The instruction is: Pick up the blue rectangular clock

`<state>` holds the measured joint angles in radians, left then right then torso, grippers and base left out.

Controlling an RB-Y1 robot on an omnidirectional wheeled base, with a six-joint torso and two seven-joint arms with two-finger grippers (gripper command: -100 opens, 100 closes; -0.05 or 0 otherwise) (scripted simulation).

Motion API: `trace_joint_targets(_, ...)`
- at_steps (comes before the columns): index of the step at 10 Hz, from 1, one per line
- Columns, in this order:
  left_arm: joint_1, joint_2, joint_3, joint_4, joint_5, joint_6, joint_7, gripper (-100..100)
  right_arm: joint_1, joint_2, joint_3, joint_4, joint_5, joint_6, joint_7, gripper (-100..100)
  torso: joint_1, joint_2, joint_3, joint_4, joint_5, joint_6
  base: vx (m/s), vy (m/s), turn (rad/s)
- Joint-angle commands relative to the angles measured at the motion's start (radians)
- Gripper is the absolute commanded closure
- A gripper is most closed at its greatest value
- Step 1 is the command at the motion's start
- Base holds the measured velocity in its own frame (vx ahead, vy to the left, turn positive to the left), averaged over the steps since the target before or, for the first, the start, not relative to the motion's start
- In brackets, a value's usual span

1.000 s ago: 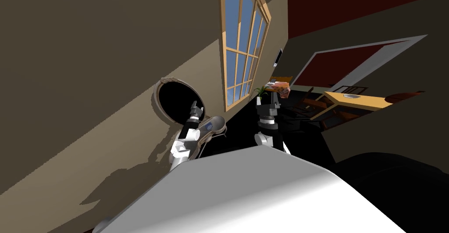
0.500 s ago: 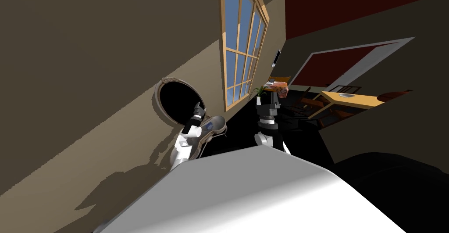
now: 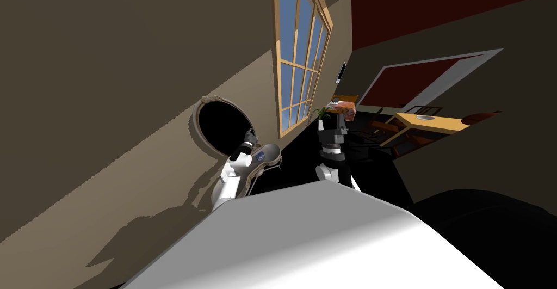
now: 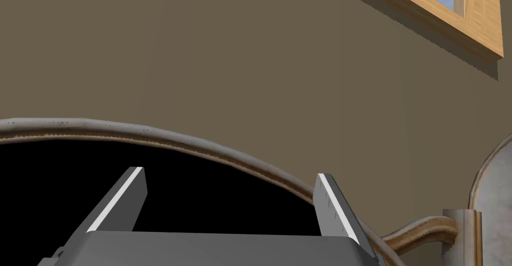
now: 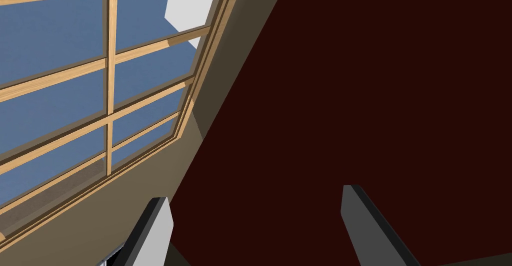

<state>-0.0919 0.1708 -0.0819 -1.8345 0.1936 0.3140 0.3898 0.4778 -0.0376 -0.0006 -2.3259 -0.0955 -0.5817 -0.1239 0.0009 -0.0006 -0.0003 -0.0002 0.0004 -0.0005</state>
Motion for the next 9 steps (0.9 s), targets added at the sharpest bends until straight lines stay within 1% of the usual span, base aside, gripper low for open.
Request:
trace_joint_targets(1, -0.036, 0.001, 0.000, 0.046, 0.020, 0.050, 0.028, -100, 0.000, 0.000, 0.000, 0.000, 0.000, 0.000, 0.000, 0, 0.000, 0.000, 0.000, 0.000, 0.000, 0.000, 0.002, 0.022, -0.038)
trace_joint_targets(2, -0.036, 0.001, 0.000, 0.046, 0.020, 0.067, 0.028, -100, 0.000, 0.000, 0.000, 0.000, 0.000, 0.000, 0.000, 0, 0.000, 0.000, 0.000, 0.000, 0.000, 0.000, 0.004, 0.025, -0.031)
trace_joint_targets(3, -0.067, 0.004, -0.001, 0.089, 0.039, 0.101, 0.055, -100, 0.000, 0.000, 0.000, 0.000, 0.000, 0.000, 0.000, 0, 0.000, 0.000, 0.000, 0.000, 0.000, 0.000, 0.006, 0.032, -0.038)
trace_joint_targets(4, -0.067, 0.004, -0.001, 0.095, 0.039, 0.122, 0.055, -100, 0.000, 0.000, 0.000, 0.000, 0.000, 0.000, 0.000, 0, 0.001, 0.000, 0.000, 0.000, 0.000, 0.000, 0.009, 0.028, -0.024)
trace_joint_targets(5, -0.098, 0.006, -0.002, 0.131, 0.057, 0.158, 0.080, -100, 0.000, 0.000, 0.000, 0.000, 0.000, 0.000, 0.000, 0, 0.001, -0.001, 0.000, 0.000, 0.000, 0.000, 0.012, 0.033, -0.032)
trace_joint_targets(6, -0.098, 0.006, -0.002, 0.146, 0.057, 0.178, 0.080, -100, 0.000, 0.000, 0.000, 0.000, 0.000, 0.000, 0.000, 0, 0.001, -0.001, 0.000, 0.000, 0.000, 0.000, 0.012, 0.027, -0.027)
trace_joint_targets(7, -0.126, 0.009, -0.001, 0.186, 0.075, 0.210, 0.105, -100, 0.000, 0.000, 0.000, 0.000, 0.000, 0.000, 0.000, 0, 0.001, -0.001, -0.001, 0.000, 0.000, 0.000, 0.019, 0.027, -0.041)
trace_joint_targets(8, -0.126, 0.009, -0.001, 0.199, 0.075, 0.233, 0.105, -100, 0.000, 0.000, 0.000, 0.000, 0.000, 0.000, 0.000, 0, 0.001, -0.001, -0.001, 0.000, 0.000, 0.000, 0.021, 0.022, -0.026)
trace_joint_targets(9, -0.154, 0.011, -0.001, 0.235, 0.093, 0.267, 0.129, -100, 0.000, 0.000, 0.000, 0.000, 0.000, 0.000, 0.000, 0, 0.001, -0.001, -0.001, 0.000, 0.000, 0.000, 0.026, 0.026, -0.037)
